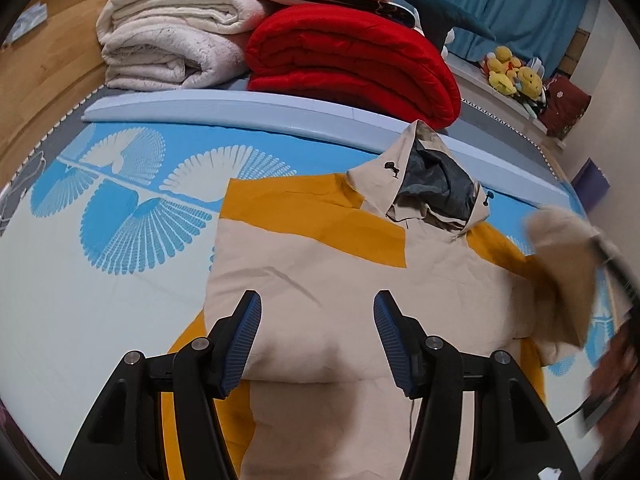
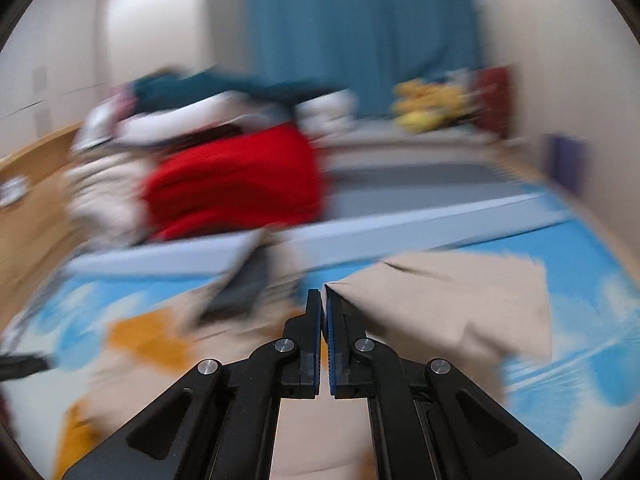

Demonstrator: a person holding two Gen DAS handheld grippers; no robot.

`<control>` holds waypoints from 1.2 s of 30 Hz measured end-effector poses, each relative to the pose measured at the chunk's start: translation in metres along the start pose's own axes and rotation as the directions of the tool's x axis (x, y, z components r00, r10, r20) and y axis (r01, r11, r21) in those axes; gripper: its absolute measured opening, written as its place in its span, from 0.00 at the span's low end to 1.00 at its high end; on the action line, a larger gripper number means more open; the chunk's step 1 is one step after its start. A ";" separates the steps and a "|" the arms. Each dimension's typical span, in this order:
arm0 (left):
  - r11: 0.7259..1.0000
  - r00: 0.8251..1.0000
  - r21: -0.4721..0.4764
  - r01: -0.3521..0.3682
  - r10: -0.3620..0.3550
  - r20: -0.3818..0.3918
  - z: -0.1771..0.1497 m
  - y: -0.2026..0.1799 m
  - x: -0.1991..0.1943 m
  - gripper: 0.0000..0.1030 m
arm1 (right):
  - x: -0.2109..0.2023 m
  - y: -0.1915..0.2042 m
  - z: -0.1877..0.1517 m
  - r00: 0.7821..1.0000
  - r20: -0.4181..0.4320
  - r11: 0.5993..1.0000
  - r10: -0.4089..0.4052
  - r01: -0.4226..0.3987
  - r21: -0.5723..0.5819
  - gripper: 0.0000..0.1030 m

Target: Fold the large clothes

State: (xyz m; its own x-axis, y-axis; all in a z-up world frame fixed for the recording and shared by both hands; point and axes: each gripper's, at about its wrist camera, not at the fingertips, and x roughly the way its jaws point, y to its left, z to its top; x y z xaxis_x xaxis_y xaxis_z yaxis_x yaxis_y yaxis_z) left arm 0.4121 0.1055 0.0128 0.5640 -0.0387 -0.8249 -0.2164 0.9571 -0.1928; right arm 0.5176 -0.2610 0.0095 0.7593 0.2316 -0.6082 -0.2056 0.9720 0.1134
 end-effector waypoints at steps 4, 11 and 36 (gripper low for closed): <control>0.999 0.998 -0.019 0.034 -0.035 -0.048 -0.004 0.007 0.002 0.53 | 0.038 0.087 -0.058 0.933 -0.267 0.970 0.241 -0.243 0.025 0.07; 0.997 0.993 -0.036 0.074 -0.077 -0.086 -0.009 0.008 0.004 0.52 | -0.019 0.088 -0.088 0.927 -0.339 0.987 0.160 -0.151 0.052 0.21; 0.955 0.965 0.236 0.181 -0.126 -0.231 -0.081 -0.152 0.101 0.58 | 0.024 -0.095 -0.130 0.881 -0.460 0.760 0.112 0.222 0.611 0.03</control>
State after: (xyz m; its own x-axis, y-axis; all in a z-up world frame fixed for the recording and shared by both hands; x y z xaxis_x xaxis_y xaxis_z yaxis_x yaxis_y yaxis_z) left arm 0.4375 -0.0669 -0.0842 0.3876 -0.2240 -0.8942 0.0837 0.9746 -0.2079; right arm 0.4750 -0.3528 -0.1185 0.3617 0.2952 -0.8843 0.3891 0.8141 0.4310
